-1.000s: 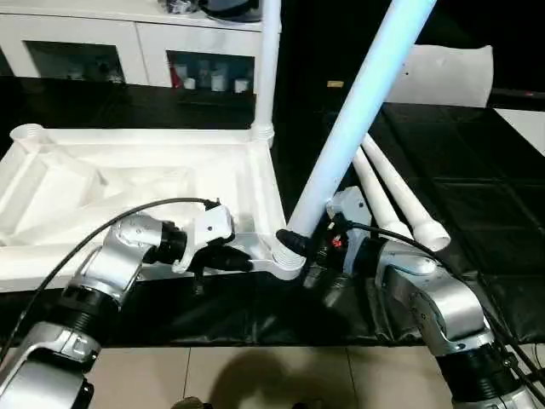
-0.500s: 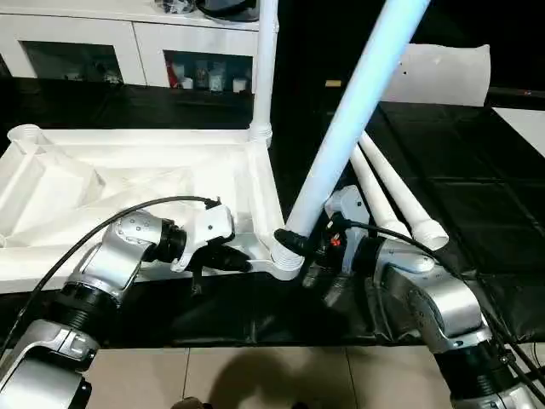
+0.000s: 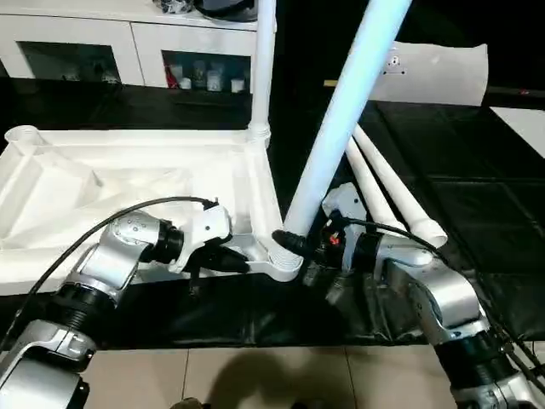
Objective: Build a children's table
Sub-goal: Insert table leg to table base
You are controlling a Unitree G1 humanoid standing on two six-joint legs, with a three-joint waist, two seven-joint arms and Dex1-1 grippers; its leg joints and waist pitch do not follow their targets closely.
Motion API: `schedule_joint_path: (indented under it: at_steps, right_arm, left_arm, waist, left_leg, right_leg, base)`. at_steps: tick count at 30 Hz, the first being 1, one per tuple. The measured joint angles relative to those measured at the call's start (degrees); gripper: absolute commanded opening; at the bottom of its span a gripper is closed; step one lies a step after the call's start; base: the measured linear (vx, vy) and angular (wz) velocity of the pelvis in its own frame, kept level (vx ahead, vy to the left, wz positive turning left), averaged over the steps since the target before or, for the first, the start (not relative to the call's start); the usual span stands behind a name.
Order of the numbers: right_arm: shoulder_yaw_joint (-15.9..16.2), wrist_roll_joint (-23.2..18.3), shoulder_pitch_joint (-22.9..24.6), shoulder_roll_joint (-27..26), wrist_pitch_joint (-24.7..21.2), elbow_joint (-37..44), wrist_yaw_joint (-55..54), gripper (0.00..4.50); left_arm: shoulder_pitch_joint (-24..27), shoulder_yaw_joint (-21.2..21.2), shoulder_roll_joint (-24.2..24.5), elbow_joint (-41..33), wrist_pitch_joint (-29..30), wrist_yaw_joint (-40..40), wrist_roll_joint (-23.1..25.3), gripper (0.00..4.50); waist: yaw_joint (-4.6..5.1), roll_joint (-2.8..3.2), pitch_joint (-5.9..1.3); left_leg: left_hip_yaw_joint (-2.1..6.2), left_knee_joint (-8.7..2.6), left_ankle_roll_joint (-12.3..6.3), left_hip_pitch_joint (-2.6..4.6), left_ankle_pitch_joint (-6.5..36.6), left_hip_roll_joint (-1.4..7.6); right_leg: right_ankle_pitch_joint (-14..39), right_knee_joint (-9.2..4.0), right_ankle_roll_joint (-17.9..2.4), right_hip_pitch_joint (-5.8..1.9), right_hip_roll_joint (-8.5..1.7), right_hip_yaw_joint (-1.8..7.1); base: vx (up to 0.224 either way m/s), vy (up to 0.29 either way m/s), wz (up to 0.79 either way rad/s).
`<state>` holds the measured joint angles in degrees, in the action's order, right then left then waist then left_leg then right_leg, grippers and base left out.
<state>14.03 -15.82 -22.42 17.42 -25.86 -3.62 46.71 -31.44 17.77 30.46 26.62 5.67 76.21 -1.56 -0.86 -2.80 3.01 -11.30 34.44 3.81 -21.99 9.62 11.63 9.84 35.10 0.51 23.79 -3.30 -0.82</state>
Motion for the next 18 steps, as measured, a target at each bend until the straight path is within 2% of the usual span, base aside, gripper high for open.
schedule_joint_path:
  at_steps: [10,13,18]
  right_arm:
    - [0.70,0.57,-2.82,0.88,0.42,-3.64,3.51,1.90]
    - [-1.18,-0.30,-2.85,-1.13,0.44,-5.73,2.79,1.90]
    - [-5.15,-4.00,-1.98,-3.50,-0.67,-8.14,-0.28,1.89]
  left_arm:
    - [-1.22,0.70,-0.70,2.67,-3.84,-0.11,1.16,0.00]
    - [-1.44,0.64,-0.86,3.44,-4.47,-1.02,1.49,0.00]
    - [-1.76,0.74,-1.31,4.21,-5.19,-2.27,2.05,0.00]
  waist:
    - [-0.30,-0.21,-0.14]
    - [-0.32,-0.22,-0.14]
    - [-0.36,-0.21,-0.14]
  left_leg:
    - [0.01,0.00,0.00,0.07,0.00,0.00]
    - [0.03,0.01,0.00,0.10,0.00,0.00]
    - [0.04,0.05,0.00,0.07,0.00,-0.02]
  right_leg:
    - [-0.02,0.05,-0.10,-0.05,-0.01,-0.02]
    - [-0.04,0.06,-0.14,-0.05,-0.01,-0.05]
    - [-0.06,-0.04,-0.15,-0.04,-0.04,-0.05]
  base:
    - [0.000,0.000,0.00]
    - [0.000,0.000,0.00]
    - [0.000,0.000,0.00]
